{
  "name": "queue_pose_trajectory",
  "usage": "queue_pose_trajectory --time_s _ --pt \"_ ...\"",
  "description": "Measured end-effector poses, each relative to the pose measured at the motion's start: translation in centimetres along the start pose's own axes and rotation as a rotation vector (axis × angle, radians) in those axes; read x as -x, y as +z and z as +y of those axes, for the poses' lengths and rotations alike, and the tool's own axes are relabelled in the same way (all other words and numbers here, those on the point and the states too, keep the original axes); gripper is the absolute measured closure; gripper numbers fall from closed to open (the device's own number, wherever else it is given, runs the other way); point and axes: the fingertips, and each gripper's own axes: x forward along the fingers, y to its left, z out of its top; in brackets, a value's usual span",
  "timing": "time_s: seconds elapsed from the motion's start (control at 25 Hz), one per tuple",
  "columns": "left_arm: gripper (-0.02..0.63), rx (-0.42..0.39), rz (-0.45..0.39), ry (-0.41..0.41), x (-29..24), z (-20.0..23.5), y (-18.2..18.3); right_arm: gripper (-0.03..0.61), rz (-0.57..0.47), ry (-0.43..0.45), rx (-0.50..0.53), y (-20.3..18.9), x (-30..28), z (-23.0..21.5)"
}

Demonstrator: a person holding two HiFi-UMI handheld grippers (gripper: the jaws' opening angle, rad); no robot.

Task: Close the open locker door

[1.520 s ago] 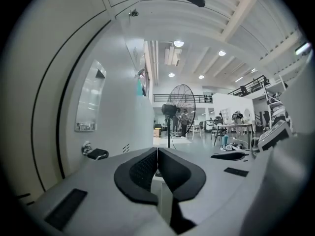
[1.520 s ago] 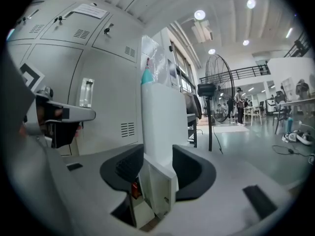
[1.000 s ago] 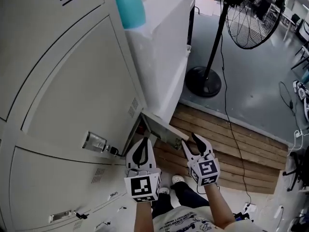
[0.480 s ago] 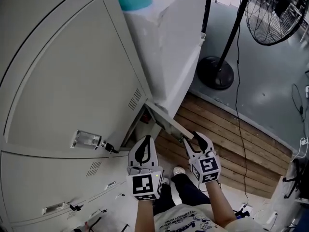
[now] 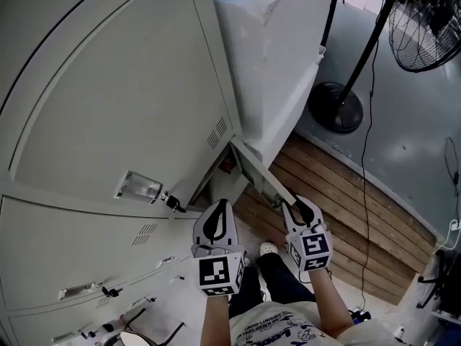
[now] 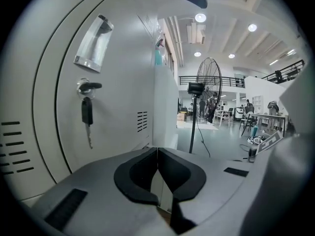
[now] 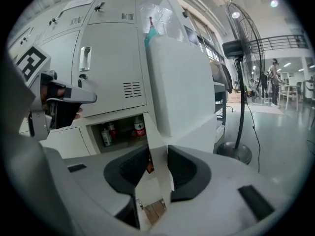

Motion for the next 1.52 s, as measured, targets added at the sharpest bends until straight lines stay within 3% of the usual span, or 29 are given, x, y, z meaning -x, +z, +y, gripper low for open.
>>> queue_pose_trajectory --time_s 0.56,1.0,1.52 --pt "0.606 0.048 -0.025 0.097 5.4 4.8 -0.7 0.468 0.03 0.108 0.082 -1.3 0.3 8.3" --pt "0.606 0.102 -0.044 0.241 12.0 11.2 -2.4 0.443 0.037 0.183 0.128 -1.9 -1.2 14.8" --pt "0.606 0.14 -0.056 0.37 17.0 16.0 -3.7 0.442 0.031 0.273 0.159 -1.7 -3.5 20.1"
